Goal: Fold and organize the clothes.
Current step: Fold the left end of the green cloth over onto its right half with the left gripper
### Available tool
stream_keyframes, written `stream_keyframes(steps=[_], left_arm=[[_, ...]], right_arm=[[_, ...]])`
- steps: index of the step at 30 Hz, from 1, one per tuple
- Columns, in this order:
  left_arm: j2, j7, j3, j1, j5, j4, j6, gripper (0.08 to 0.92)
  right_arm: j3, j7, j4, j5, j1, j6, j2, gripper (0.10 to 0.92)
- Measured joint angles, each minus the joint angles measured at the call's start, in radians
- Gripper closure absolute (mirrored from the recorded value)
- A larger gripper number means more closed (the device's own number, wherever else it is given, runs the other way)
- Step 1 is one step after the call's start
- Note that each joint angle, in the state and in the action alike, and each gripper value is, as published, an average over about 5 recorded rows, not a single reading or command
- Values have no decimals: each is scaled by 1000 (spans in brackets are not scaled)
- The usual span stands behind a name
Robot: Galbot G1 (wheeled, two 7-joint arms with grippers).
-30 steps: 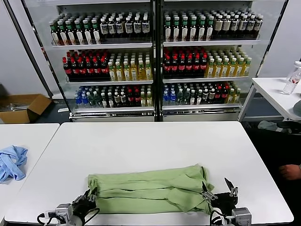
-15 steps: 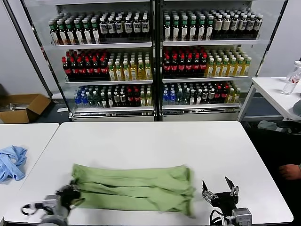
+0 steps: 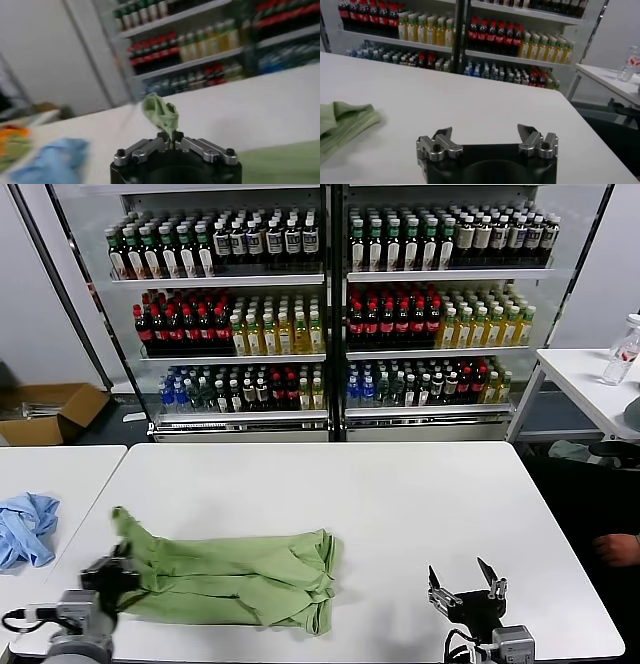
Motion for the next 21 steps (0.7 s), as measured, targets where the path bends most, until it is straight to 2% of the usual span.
stream_keyframes(steps=[9,18,21], left_arm=[[-70,25,221,-52,-130,-45,13,890],[-149,29,385,-103,-150,4,18,889],[-179,34,427,-123,-142,28,13,852]], right_arm=[[-2,4,3,-2,-8,-4,10,203],[-6,10,2,-6,-15,-6,15,203],[-8,10,3,-7,-16,-7,18,203]])
